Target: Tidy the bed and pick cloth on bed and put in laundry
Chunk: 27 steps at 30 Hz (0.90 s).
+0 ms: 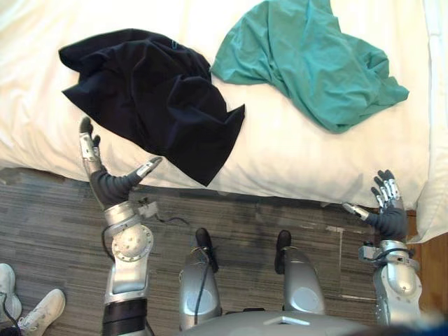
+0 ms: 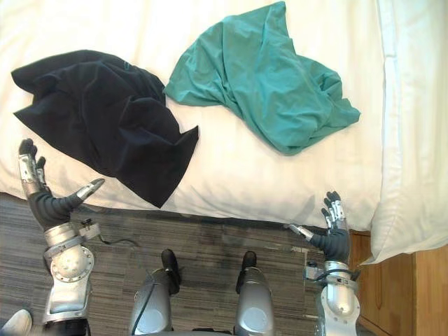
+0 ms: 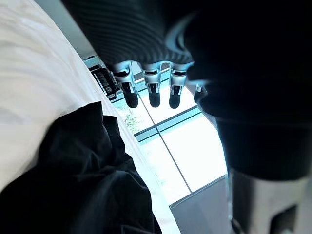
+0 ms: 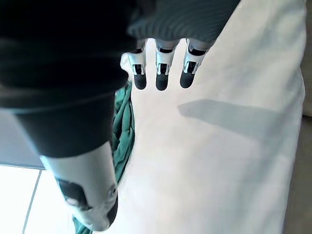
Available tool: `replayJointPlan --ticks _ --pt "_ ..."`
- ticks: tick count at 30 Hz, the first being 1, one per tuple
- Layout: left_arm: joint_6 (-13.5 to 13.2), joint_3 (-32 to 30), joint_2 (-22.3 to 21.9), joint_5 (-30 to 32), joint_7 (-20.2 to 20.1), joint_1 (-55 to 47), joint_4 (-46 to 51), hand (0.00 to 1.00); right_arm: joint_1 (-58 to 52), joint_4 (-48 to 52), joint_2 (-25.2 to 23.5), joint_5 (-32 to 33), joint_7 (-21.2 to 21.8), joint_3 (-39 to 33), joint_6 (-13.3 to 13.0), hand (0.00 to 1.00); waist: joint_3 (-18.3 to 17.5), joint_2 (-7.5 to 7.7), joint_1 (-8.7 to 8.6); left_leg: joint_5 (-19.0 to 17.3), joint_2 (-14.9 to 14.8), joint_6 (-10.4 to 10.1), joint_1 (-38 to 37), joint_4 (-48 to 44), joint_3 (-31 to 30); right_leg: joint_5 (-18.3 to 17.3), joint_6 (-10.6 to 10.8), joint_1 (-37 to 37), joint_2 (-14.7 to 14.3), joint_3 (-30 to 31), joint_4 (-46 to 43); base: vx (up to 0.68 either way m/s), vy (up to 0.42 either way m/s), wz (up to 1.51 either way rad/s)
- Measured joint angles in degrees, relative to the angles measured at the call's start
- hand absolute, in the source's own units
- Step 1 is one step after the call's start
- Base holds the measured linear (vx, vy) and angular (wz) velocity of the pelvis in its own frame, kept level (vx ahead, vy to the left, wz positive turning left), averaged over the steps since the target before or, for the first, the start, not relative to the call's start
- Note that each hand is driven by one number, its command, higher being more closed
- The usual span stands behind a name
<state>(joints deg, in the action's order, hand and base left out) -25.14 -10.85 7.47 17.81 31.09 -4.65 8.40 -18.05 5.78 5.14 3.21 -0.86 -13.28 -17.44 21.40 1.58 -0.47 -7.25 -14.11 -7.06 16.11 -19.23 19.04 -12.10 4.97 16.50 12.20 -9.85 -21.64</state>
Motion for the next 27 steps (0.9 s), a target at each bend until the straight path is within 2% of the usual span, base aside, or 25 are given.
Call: replayJointPlan --ticks 3,5,6,7,9,11,15,17,20,22,23,27 --pt "1.11 3.48 -0.09 3.36 2.61 2.22 -0.01 0.00 0.22 -0.34 0.07 0.05 0.00 1.58 -0.56 0.00 0.09 0.17 0.08 -0.19 -0.24 0.02 0.04 -0.33 1.25 -0.02 -0.03 0.93 -0.02 0.87 -0.50 -0.01 0.001 -0.16" --pt "8.53 7.62 2.31 5.57 4.13 7.90 -1.07 0.00 0.95 -0.74 0.51 0.05 -0.79 4.25 -0.31 0.00 0.16 0.21 0.04 -0.52 -0.79 0.07 0.12 -1.57 2.53 -0.02 -0.03 1.23 -0.13 1.32 -1.01 -0.02 0.004 -0.14" --pt "10.10 8.02 3.58 5.63 4.11 9.78 -1.78 0.00 1.23 -0.74 0.57 0.08 -0.86 4.62 -0.11 0.00 0.20 0.23 -0.02 -0.52 -0.89 0.07 0.13 -1.85 2.62 -0.02 -0.03 1.28 -0.13 1.34 -1.33 -0.06 -0.009 -0.13" --pt "14.06 8.06 8.56 6.08 3.80 15.64 -4.60 0.00 2.15 -0.73 0.74 0.71 -0.88 4.73 0.93 0.00 0.32 0.46 -0.35 -0.53 -1.18 0.07 0.07 -2.32 3.26 -0.02 -0.03 1.88 -0.15 1.66 -2.21 -0.05 -0.011 -0.16" --pt "16.43 7.90 11.97 5.77 3.80 19.62 -6.61 0.00 2.33 -0.74 1.65 0.89 -0.83 4.68 1.27 0.00 0.43 0.65 -0.28 -0.70 -1.43 0.21 0.43 -2.84 4.19 -0.02 -0.03 3.15 -0.24 2.66 -3.08 -0.05 -0.008 -0.19" --pt "21.37 7.42 16.33 3.38 3.67 25.65 -10.11 0.00 2.82 -0.75 3.73 2.26 -0.59 4.59 1.42 0.00 1.57 0.51 -0.59 -0.77 -1.67 0.26 1.42 -3.92 4.98 -0.01 -0.03 4.56 -0.16 3.30 -4.01 -0.07 -0.001 -0.15" --pt "25.59 5.78 18.17 2.72 3.86 26.61 -10.38 0.00 3.16 -0.25 4.84 3.06 -0.72 4.03 1.37 0.00 2.80 0.38 -1.66 -0.69 -2.01 0.33 5.10 -4.44 5.38 -0.03 -0.05 8.61 -0.16 3.27 -5.26 -0.07 -0.015 0.01" --pt "26.97 5.71 18.12 2.85 3.95 25.30 -11.72 0.00 3.33 0.37 4.88 3.44 -0.73 2.98 1.20 0.00 3.21 0.27 -1.63 -0.58 -2.30 0.47 7.36 -5.14 5.37 -0.02 -0.05 10.67 -0.22 3.27 -5.53 -0.03 -0.019 0.04" --pt "30.39 5.52 17.95 2.99 3.69 22.36 -13.70 0.00 4.39 3.12 5.15 4.70 -0.63 0.07 0.75 0.00 6.01 0.12 -1.57 -0.43 -2.40 0.70 8.97 -5.71 5.21 -0.04 -0.07 12.33 -0.14 3.26 -6.51 -0.02 -0.012 0.06" --pt "31.37 5.14 17.77 3.24 3.21 21.08 -13.88 0.00 4.58 4.52 5.59 5.71 -0.09 -0.92 0.07 0.00 6.30 0.14 -1.45 -0.19 -2.39 0.98 10.62 -5.76 5.21 -0.05 -0.10 13.92 -0.09 3.25 -6.63 -0.01 -0.009 0.06" --pt "31.57 5.14 17.73 3.78 3.23 21.02 -14.26 1.00 4.65 4.55 6.53 6.27 0.50 -1.01 -0.44 0.00 6.41 0.03 -1.18 -0.13 -2.38 1.00 11.08 -5.69 5.24 -0.05 -0.10 14.46 -0.08 3.24 -6.67 0.00 0.000 0.00" --pt "33.00 5.02 14.82 7.73 2.02 20.87 -14.48 1.00 4.88 4.71 7.58 9.49 1.77 -2.33 -3.13 0.00 6.85 -0.96 -0.81 0.90 -1.37 1.36 11.40 -3.98 5.54 -0.06 -0.11 15.68 0.52 3.30 -6.80 0.03 0.000 0.05"
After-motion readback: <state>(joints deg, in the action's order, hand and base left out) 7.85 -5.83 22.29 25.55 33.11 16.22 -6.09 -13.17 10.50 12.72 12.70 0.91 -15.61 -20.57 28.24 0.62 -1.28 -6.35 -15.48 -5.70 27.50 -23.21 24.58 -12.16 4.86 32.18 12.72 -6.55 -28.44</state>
